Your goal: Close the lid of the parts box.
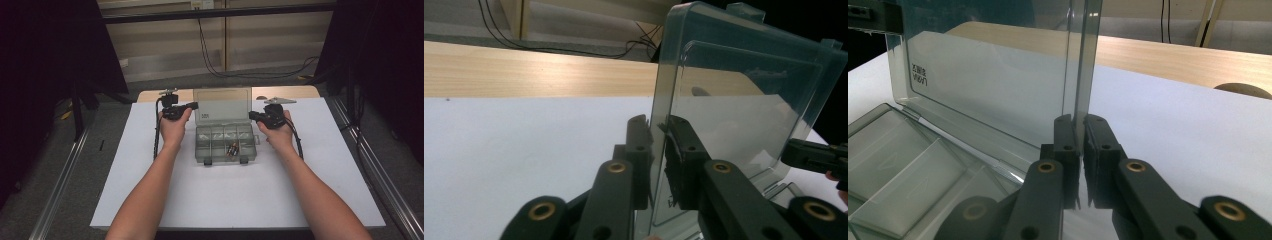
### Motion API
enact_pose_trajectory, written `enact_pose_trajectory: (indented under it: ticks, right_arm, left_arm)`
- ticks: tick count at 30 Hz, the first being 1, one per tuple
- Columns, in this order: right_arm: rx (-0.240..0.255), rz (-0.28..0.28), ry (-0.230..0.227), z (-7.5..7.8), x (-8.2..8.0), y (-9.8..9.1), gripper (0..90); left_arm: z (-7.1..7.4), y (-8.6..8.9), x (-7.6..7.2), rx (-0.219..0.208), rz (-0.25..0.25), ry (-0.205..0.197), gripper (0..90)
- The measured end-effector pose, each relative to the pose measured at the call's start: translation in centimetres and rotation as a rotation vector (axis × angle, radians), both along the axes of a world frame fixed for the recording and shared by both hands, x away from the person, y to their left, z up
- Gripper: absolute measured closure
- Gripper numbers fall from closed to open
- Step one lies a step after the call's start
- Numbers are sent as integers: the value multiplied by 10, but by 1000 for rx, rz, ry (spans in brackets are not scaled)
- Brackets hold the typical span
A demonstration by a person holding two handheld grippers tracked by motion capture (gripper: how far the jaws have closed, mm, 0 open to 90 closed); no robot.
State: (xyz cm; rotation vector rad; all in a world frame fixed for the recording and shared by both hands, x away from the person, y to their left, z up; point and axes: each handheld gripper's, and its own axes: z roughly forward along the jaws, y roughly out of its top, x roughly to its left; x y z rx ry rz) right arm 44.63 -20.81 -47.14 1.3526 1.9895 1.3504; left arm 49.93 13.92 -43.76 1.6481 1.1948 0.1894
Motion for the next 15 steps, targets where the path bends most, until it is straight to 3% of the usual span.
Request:
enact_pose_trajectory:
  ticks: [3,8,15]
  right_arm:
    - [-4,-10,9,1,1,1,841]
    - [-16,-8,6,9,5,2,774]
    - [14,-64,-24,41,16,4,767]
  left_arm:
    - [1,-2,-1,73,1,-30,848]
    - [3,-2,-3,88,-27,-54,859]
    - [6,-3,-7,110,-32,-87,861]
